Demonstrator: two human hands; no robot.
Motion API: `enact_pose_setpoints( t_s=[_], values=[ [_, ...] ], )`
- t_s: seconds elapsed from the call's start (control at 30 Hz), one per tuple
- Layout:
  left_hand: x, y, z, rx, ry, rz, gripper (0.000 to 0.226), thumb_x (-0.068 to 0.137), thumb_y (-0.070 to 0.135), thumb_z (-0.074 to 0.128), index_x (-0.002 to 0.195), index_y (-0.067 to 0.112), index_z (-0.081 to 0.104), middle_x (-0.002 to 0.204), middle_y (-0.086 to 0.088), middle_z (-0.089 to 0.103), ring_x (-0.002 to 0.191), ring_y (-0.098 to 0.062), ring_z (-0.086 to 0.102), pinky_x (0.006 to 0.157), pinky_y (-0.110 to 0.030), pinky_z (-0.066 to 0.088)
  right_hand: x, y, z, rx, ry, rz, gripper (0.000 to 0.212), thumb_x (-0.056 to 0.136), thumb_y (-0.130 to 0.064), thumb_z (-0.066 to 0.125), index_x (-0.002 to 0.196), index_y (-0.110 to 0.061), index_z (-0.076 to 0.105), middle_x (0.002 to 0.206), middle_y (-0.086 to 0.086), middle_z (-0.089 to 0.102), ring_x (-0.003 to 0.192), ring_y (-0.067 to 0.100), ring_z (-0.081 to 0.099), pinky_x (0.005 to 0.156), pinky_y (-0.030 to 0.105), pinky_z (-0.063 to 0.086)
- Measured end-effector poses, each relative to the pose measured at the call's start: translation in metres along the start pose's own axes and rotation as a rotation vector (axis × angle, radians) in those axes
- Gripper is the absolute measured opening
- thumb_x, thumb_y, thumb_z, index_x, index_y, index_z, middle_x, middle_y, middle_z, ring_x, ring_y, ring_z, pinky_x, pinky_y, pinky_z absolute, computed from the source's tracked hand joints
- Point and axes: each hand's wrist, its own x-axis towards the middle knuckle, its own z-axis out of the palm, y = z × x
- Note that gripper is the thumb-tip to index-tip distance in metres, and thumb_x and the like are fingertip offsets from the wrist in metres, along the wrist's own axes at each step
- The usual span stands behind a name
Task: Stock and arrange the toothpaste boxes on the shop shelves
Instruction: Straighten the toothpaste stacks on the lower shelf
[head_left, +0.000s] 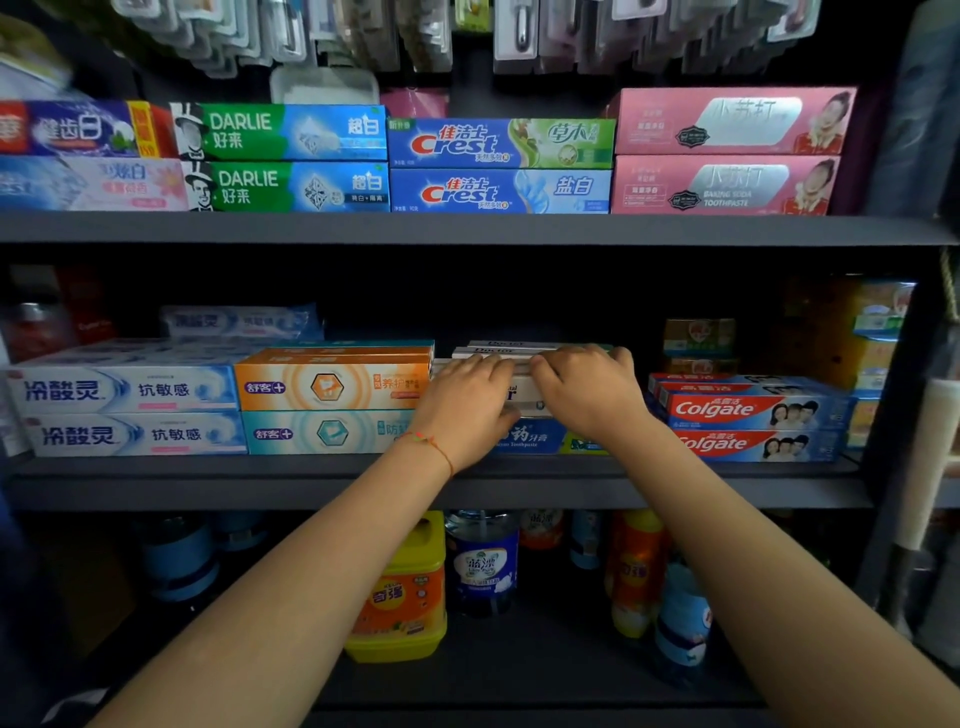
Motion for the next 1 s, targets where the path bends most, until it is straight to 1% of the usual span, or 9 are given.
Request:
enact_pose_setpoints(
  t_s=[0.13, 0.2, 0.27, 0.33, 0.4, 0.57, 0.73, 0.87, 1.0],
  values=[
    [0.0, 0.0, -0.001, 0.003, 0.009, 0.0, 0.056, 0.097, 0.042, 0.056, 0.143, 0.012, 0.043, 0.144, -0.006, 0.05, 0.134, -0.023, 0.045, 0.111, -0.034, 0.031, 0.008, -0.003, -0.013, 0.118, -0.026, 0.044, 0.044, 0.106, -0.034, 0.025, 0.107, -0.015, 0.065, 0.109, 0.012, 0.068, 0.107, 0.033, 0.058, 0.098, 0.044, 0.033],
    [-0.002, 0.001, -0.002, -0.002, 0.022, -0.006, 0.057, 0.097, 0.042, 0.057, 0.144, 0.012, 0.043, 0.144, -0.006, 0.051, 0.134, -0.023, 0.045, 0.112, -0.033, 0.031, 0.019, -0.006, -0.018, 0.183, -0.098, 0.089, 0.047, 0.107, -0.034, 0.022, 0.114, -0.011, 0.063, 0.119, 0.017, 0.064, 0.114, 0.035, 0.056, 0.099, 0.043, 0.034],
    [-0.003, 0.002, -0.002, -0.006, 0.032, -0.009, 0.056, 0.097, 0.041, 0.057, 0.143, 0.012, 0.044, 0.143, -0.007, 0.052, 0.133, -0.023, 0.046, 0.111, -0.033, 0.031, 0.031, -0.008, -0.019, 0.185, -0.208, 0.114, 0.047, 0.106, -0.032, 0.019, 0.111, -0.009, 0.06, 0.125, 0.019, 0.061, 0.116, 0.034, 0.054, 0.097, 0.042, 0.036],
    [-0.003, 0.002, -0.002, -0.007, 0.035, -0.011, 0.055, 0.096, 0.04, 0.058, 0.142, 0.012, 0.045, 0.141, -0.008, 0.053, 0.132, -0.024, 0.047, 0.11, -0.033, 0.033, 0.039, -0.01, -0.018, 0.156, -0.289, 0.123, 0.048, 0.105, -0.032, 0.017, 0.11, -0.008, 0.058, 0.124, 0.018, 0.061, 0.111, 0.031, 0.054, 0.095, 0.041, 0.036],
    [-0.002, 0.002, -0.002, 0.001, 0.035, -0.015, 0.054, 0.096, 0.041, 0.057, 0.14, 0.012, 0.046, 0.14, -0.007, 0.054, 0.13, -0.023, 0.048, 0.109, -0.034, 0.034, 0.043, -0.012, -0.017, 0.145, -0.34, 0.14, 0.052, 0.104, -0.034, 0.016, 0.116, -0.007, 0.059, 0.124, 0.017, 0.06, 0.106, 0.03, 0.052, 0.1, 0.043, 0.036],
    [-0.001, 0.001, 0.0, -0.009, 0.042, -0.021, 0.053, 0.095, 0.041, 0.059, 0.138, 0.013, 0.048, 0.137, -0.007, 0.056, 0.128, -0.023, 0.051, 0.107, -0.034, 0.037, 0.044, -0.013, -0.012, 0.134, -0.32, 0.122, 0.054, 0.103, -0.041, 0.022, 0.13, -0.007, 0.055, 0.135, 0.018, 0.055, 0.117, 0.032, 0.052, 0.099, 0.042, 0.038],
    [-0.002, 0.0, 0.002, -0.009, 0.063, -0.013, 0.052, 0.095, 0.042, 0.058, 0.137, 0.014, 0.048, 0.136, -0.006, 0.056, 0.127, -0.022, 0.051, 0.107, -0.032, 0.036, 0.046, -0.012, -0.007, 0.223, -0.303, 0.084, 0.041, 0.101, -0.038, 0.027, 0.101, -0.012, 0.058, 0.111, 0.016, 0.062, 0.093, 0.028, 0.054, 0.083, 0.037, 0.041],
    [-0.002, 0.0, 0.002, -0.007, 0.078, -0.014, 0.051, 0.095, 0.043, 0.058, 0.137, 0.016, 0.047, 0.136, -0.005, 0.056, 0.128, -0.021, 0.05, 0.108, -0.031, 0.036, 0.048, -0.016, -0.006, 0.295, -0.325, 0.084, 0.043, 0.101, -0.037, 0.027, 0.097, -0.011, 0.062, 0.097, 0.012, 0.06, 0.086, 0.025, 0.053, 0.077, 0.036, 0.04],
    [-0.002, 0.0, 0.002, -0.001, 0.07, -0.012, 0.051, 0.095, 0.043, 0.057, 0.137, 0.015, 0.047, 0.136, -0.005, 0.056, 0.128, -0.022, 0.05, 0.107, -0.032, 0.036, 0.053, -0.014, -0.01, 0.348, -0.293, 0.127, 0.047, 0.101, -0.037, 0.026, 0.111, -0.011, 0.064, 0.114, 0.016, 0.062, 0.099, 0.03, 0.056, 0.095, 0.042, 0.043]
  ],
)
